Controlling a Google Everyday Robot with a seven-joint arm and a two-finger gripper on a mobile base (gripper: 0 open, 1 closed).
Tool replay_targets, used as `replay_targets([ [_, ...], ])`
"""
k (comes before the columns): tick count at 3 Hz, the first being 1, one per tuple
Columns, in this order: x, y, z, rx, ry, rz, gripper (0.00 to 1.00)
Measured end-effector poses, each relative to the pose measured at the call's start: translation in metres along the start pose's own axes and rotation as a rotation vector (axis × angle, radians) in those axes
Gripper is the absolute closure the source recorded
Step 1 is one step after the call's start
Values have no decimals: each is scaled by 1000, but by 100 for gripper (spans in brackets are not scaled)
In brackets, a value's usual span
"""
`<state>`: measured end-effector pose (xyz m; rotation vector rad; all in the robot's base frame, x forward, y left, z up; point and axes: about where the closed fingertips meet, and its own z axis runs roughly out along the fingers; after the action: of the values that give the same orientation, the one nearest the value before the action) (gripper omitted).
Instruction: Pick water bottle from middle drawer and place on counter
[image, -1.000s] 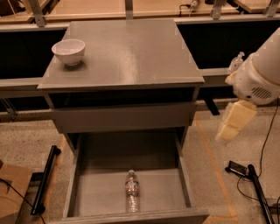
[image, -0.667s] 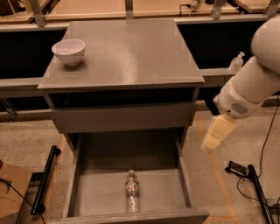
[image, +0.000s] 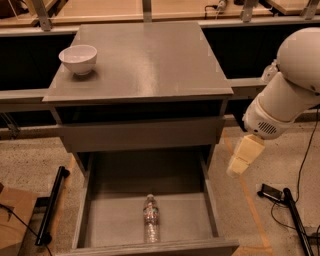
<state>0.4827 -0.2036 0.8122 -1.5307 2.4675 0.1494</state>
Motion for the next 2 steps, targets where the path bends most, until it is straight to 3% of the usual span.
replay_targets([
  [1,-10,9,42,-60,-13,50,0],
  [2,-26,18,122,-145,3,126,0],
])
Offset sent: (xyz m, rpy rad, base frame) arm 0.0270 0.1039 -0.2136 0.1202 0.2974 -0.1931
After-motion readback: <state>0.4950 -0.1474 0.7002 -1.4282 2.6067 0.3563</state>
